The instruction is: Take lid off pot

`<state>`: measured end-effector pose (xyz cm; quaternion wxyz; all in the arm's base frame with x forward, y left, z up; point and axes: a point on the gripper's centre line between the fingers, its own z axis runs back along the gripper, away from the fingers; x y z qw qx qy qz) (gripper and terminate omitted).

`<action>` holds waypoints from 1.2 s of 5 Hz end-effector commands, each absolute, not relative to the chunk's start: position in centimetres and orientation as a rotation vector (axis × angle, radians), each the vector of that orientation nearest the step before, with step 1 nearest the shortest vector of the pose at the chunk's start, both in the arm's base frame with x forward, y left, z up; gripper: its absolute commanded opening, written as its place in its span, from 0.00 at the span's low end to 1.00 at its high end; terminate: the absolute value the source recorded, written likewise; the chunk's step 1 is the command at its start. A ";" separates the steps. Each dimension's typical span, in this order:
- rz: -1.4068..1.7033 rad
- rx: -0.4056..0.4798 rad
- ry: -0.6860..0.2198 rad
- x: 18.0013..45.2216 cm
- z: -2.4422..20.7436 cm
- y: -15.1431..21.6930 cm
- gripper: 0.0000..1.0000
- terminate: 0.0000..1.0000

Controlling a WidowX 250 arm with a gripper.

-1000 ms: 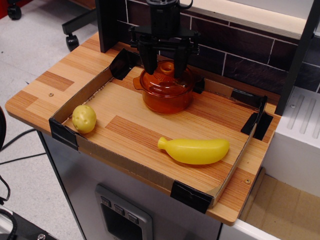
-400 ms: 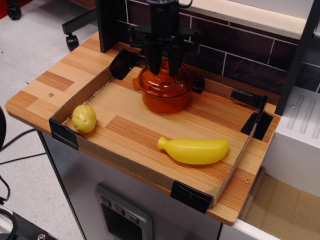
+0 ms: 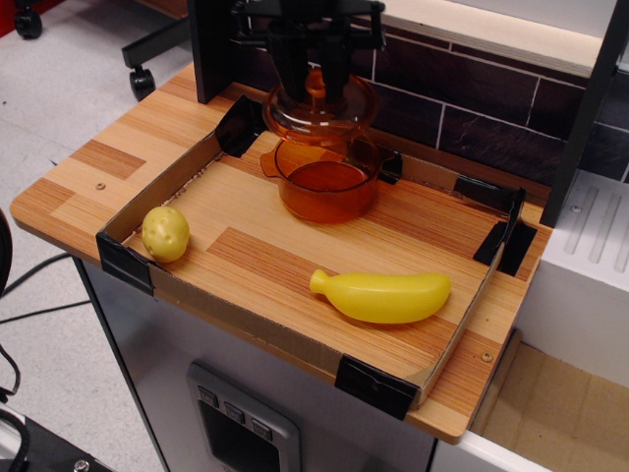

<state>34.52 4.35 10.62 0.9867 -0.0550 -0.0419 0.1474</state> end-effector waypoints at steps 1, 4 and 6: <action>0.162 -0.115 -0.100 29.7 12.1 4.5 0.00 0.00; 0.085 -0.051 -0.039 26.0 8.2 4.9 0.00 0.00; 0.067 -0.037 -0.047 25.2 7.5 5.1 0.00 0.00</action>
